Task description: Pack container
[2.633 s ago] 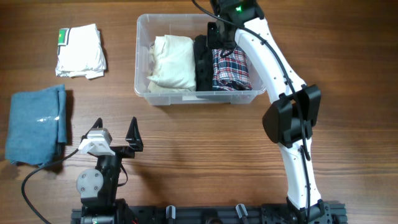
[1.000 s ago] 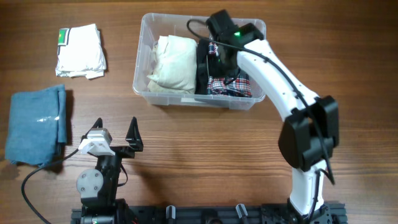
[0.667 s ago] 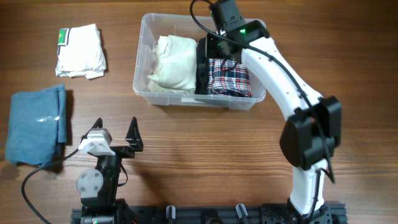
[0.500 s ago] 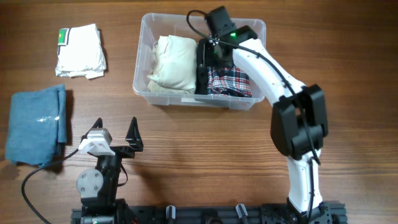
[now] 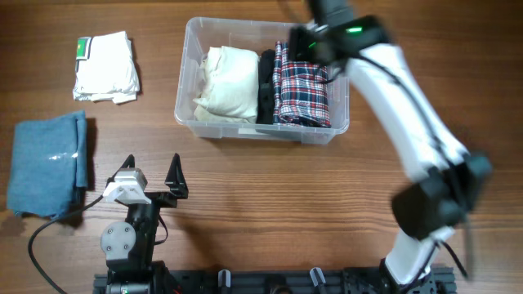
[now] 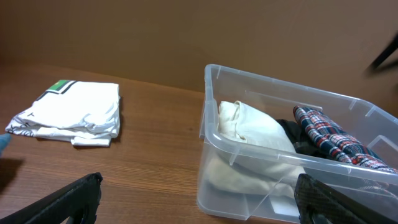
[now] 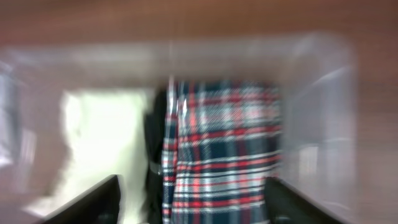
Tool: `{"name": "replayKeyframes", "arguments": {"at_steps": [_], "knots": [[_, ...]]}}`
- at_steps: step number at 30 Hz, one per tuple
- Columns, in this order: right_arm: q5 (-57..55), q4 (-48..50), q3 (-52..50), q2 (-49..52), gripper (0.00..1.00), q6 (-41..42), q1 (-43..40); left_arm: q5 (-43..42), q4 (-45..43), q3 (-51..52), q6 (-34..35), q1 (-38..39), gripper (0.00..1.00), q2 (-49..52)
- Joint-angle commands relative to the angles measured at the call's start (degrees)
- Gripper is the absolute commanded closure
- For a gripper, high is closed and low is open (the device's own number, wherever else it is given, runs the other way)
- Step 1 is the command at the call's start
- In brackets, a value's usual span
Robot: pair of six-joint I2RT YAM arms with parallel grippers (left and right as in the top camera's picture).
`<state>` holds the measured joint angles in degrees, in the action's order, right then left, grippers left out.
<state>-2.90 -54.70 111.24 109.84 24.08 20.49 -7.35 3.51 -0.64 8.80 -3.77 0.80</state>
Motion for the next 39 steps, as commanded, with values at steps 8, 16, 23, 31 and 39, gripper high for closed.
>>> {"name": "replayKeyframes", "arguments": {"at_steps": [8,16,23,31,39], "knots": [[-9.27,-10.23,-0.50,-9.79,0.00,-0.07,-23.37,0.35,0.22,0.33,-1.11,-0.22,0.00,-0.42],[-5.62,-10.12,-2.12,-3.50,0.00,-0.02,-31.23,0.37,0.22,0.33,-1.14,-0.22,0.00,-0.42],[-4.74,-7.87,-2.12,-1.40,0.00,1.53,-31.19,2.93,0.46,0.33,-1.11,-0.22,0.00,-0.42],[-4.74,-7.26,-2.12,-1.40,0.00,1.53,-31.19,2.86,0.39,0.33,-1.07,-0.22,0.00,-0.42],[-4.74,-7.26,-2.12,-1.40,0.00,1.53,-31.19,-4.61,-2.64,-8.28,-2.69,-0.22,0.00,1.62]]}}
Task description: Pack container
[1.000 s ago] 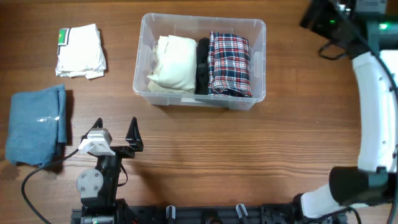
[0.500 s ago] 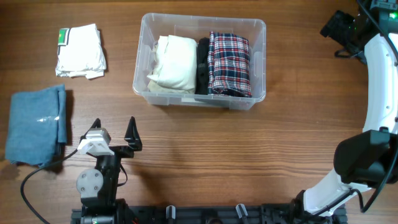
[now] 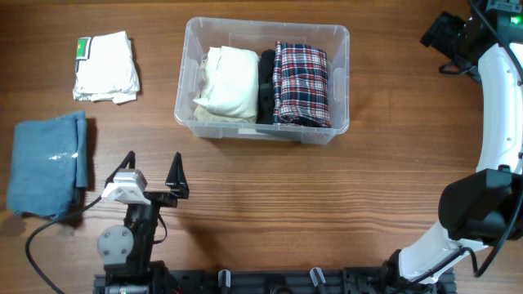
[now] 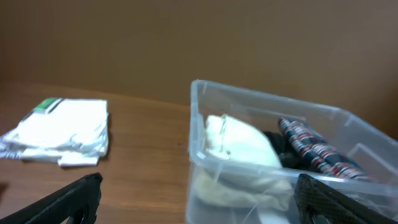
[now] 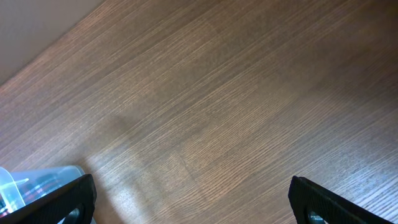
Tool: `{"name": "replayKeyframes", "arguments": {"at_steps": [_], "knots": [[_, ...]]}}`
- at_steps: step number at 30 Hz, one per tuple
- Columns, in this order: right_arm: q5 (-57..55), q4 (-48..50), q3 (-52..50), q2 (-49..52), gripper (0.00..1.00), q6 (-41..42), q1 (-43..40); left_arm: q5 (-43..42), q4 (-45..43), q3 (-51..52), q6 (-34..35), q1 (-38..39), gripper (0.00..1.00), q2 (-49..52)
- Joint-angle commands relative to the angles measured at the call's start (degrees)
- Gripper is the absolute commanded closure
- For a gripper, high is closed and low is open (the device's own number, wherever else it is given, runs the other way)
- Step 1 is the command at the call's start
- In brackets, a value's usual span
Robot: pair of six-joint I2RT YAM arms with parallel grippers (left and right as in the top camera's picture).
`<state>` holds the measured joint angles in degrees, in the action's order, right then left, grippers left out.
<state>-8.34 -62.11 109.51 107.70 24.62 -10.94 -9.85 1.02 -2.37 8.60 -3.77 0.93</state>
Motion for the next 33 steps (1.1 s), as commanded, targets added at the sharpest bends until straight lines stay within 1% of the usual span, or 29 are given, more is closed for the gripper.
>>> {"name": "replayKeyframes", "arguments": {"at_steps": [1,2,4,6,7,8,10,12,14,15,17,19,20,22,27,30,31,32,33], "knots": [[0.70,0.15,-0.39,0.74,0.00,0.96,0.24,-2.12,1.09,-9.35,-3.34,-0.26,0.00,3.43],[0.70,0.15,-0.39,0.74,0.00,0.98,0.24,-2.10,2.86,-12.04,-3.96,-0.26,0.00,5.57],[0.70,0.15,-0.39,0.74,0.00,0.98,0.24,-0.55,9.99,-20.09,-3.96,-0.26,0.00,12.13],[0.70,0.15,-0.39,0.74,0.00,0.98,0.24,2.47,20.68,-31.01,-4.31,-0.26,0.00,21.35],[0.70,0.15,-0.39,0.74,0.00,1.01,0.24,2.40,25.59,-36.74,-5.92,-0.26,0.00,25.99],[0.70,0.15,-0.39,0.74,0.00,1.01,0.24,2.40,28.44,-40.39,-6.29,-0.26,0.00,29.35],[0.70,0.15,-0.39,0.74,0.00,1.01,0.24,2.43,33.24,-47.41,-6.84,-0.26,0.00,35.52],[0.70,0.15,-0.39,0.74,0.00,1.01,0.24,2.43,34.07,-52.26,-6.91,-0.26,0.00,39.30],[0.70,0.15,-0.39,0.74,0.00,1.01,0.24,4.02,38.03,-58.36,-6.86,-0.26,0.00,43.78],[0.70,0.15,-0.39,0.74,0.00,0.98,0.24,7.98,42.93,-63.17,-6.05,-0.26,0.00,47.47],[0.70,0.15,-0.39,0.74,0.00,0.98,0.24,25.79,58.90,-74.82,1.01,-0.26,0.00,58.14],[0.70,0.15,-0.39,0.74,0.00,1.01,0.24,39.87,70.44,-81.81,6.64,-0.26,0.00,67.14],[0.70,0.15,-0.39,0.74,0.00,0.98,0.24,44.46,73.59,-83.54,7.54,-0.26,0.00,70.84],[0.70,0.15,-0.39,0.74,0.00,0.98,0.24,50.38,74.38,-84.11,6.62,-0.26,0.00,78.77],[0.70,0.20,-0.39,0.74,0.00,0.98,0.24,50.56,68.63,-84.11,6.62,-0.26,0.00,92.15],[0.70,0.20,-0.39,0.74,0.00,0.98,0.24,56.52,63.73,-84.11,6.62,-0.39,0.00,97.29],[0.70,0.20,-0.39,0.74,0.00,1.01,0.24,60.54,62.29,-84.11,6.60,-0.42,0.00,99.56],[0.70,0.20,-0.39,0.74,0.00,0.98,0.24,61.90,61.88,-84.11,6.23,-0.66,0.00,100.67],[0.70,0.22,-0.39,0.74,0.00,1.01,0.24,62.01,61.70,-84.11,3.48,-1.16,0.00,102.22]]}}
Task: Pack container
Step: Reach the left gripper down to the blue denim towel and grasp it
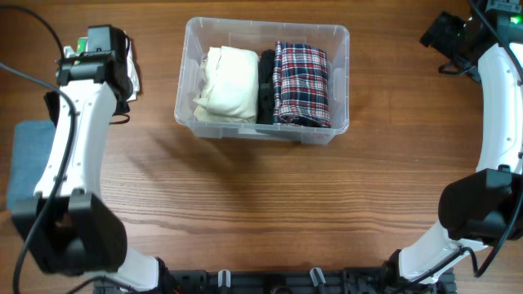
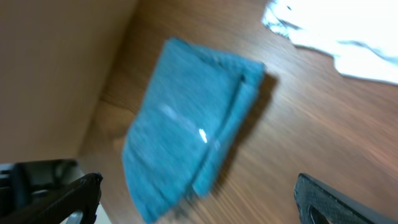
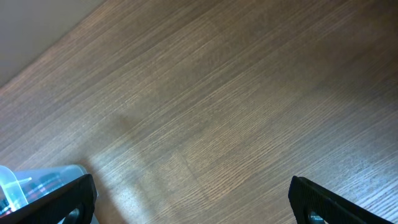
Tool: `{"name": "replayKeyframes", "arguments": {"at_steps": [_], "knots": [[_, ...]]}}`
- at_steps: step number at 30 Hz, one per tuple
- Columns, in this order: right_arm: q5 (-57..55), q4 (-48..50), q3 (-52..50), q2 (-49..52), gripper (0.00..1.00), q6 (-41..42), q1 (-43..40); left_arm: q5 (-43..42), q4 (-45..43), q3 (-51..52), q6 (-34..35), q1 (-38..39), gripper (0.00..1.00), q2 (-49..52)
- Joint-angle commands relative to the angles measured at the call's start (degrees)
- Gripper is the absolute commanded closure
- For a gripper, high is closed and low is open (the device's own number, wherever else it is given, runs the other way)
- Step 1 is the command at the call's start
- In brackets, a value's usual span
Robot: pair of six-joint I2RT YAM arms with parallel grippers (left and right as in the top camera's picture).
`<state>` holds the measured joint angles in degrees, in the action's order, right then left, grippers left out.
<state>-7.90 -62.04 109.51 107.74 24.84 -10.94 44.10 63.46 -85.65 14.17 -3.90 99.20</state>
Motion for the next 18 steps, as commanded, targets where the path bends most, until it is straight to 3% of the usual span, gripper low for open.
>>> {"name": "replayKeyframes", "arguments": {"at_steps": [1,4,9,12,14,18], "knots": [[0.26,0.13,-0.39,0.70,0.00,0.76,0.24,8.04,-0.72,-0.83,-4.42,-1.60,0.00,5.16],[0.26,0.15,-0.39,0.70,0.00,0.76,0.24,7.50,0.46,-0.83,-9.49,-4.59,0.00,8.74],[0.26,0.13,-0.39,0.70,0.00,0.76,0.24,-6.86,0.15,-0.83,-9.46,-10.78,0.00,9.20],[0.26,0.15,-0.39,0.70,0.00,0.79,0.24,-8.04,0.15,-0.66,-10.27,-14.75,0.00,9.25],[0.26,0.15,-0.39,0.70,0.00,0.76,0.24,-13.00,-0.11,-0.61,-14.97,-16.92,0.00,9.35],[0.26,0.15,-0.39,0.70,0.00,0.76,0.24,-13.40,-2.80,-0.48,-19.19,-18.47,0.00,9.35]]}}
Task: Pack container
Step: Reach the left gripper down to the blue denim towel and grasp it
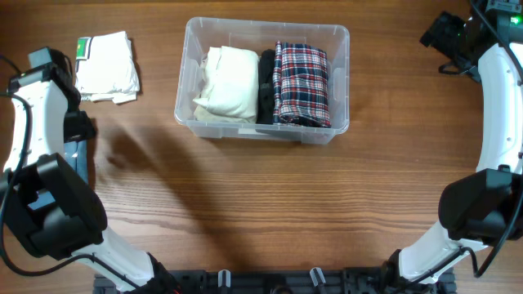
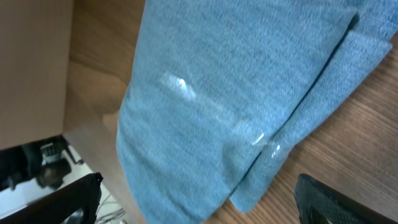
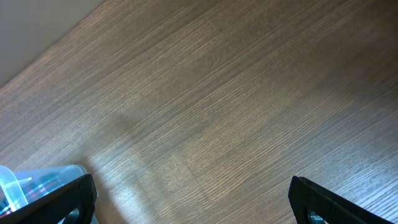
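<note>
The clear container [image 1: 343, 122] holds a cream cloth [image 1: 222, 83], a black item [image 1: 266, 86] and a plaid cloth [image 1: 301, 82], side by side. A folded white shirt [image 1: 105, 65] lies on the table to its left. A folded blue towel [image 2: 236, 93] fills the left wrist view, and in the overhead view my left arm covers most of it. My left gripper [image 2: 199, 208] hangs open just above the towel with nothing between its fingers. My right gripper [image 1: 445, 33] is open over bare table at the far right.
The table's left edge [image 2: 93, 124] runs close beside the blue towel, with cables below it. A corner of the container [image 3: 12, 186] shows at the lower left of the right wrist view. The table is brown wood.
My left gripper has moved from beside the white shirt down to the blue towel, which now fills its view. It stays open. The right arm has not moved.
My right gripper was over the plaid cloth in the container while the left arm rested at the front. Then the right arm was at the far right corner. The left arm was then up by the white shirt, and now stands over the blue towel.
</note>
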Tool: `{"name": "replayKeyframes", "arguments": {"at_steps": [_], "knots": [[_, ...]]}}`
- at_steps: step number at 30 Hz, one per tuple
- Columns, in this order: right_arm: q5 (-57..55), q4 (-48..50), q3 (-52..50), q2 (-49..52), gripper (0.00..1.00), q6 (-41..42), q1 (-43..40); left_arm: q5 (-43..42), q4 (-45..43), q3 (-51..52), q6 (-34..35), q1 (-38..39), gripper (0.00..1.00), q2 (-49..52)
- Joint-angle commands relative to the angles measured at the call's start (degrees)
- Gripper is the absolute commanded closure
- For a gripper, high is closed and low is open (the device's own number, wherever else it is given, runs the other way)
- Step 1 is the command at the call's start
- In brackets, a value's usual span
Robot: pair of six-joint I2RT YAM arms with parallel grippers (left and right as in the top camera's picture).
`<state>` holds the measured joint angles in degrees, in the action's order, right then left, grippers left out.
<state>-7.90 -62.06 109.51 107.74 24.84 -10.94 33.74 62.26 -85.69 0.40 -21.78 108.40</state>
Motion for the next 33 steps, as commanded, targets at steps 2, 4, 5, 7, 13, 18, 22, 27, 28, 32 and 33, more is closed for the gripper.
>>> {"name": "replayKeyframes", "arguments": {"at_steps": [2,4,5,7,13,18,22,27,28,32,33], "knots": [[0.26,0.17,-0.39,0.70,0.00,0.76,0.24,-2.97,-4.96,0.22,-9.40,-0.46,0.00,0.17],[0.26,0.17,-0.39,0.70,0.00,0.76,0.24,-0.94,-6.60,1.29,-10.75,-0.22,0.00,0.17],[0.26,0.17,-0.39,0.70,0.00,0.79,0.24,1.18,-7.61,2.29,-10.75,-0.20,0.00,0.17],[0.26,0.17,-0.39,0.70,0.00,0.79,0.24,2.36,-9.20,4.61,-10.71,-0.20,0.00,0.17],[0.26,0.17,-0.39,0.70,0.00,0.79,0.24,4.46,-17.20,12.90,-11.85,1.31,0.00,0.17],[0.26,0.17,-0.39,0.70,0.00,0.76,0.24,5.64,-20.61,13.49,-12.17,3.39,0.00,0.17],[0.26,0.26,-0.39,0.70,0.00,0.76,0.24,5.53,-20.96,13.49,-12.17,3.43,0.00,0.35],[0.26,0.57,-0.39,0.70,0.00,0.76,0.24,5.60,-20.90,13.49,-12.20,3.43,0.00,3.54],[0.26,0.57,-0.39,0.70,0.00,0.79,0.24,5.81,-20.90,13.49,-12.20,3.43,0.00,4.26],[0.26,0.57,-0.39,0.70,0.00,0.79,0.24,5.81,-22.45,13.49,-12.22,3.21,0.00,6.05],[0.26,0.57,-0.39,0.70,0.00,0.76,0.24,5.79,-22.97,13.49,-12.22,3.13,0.00,6.14]]}}
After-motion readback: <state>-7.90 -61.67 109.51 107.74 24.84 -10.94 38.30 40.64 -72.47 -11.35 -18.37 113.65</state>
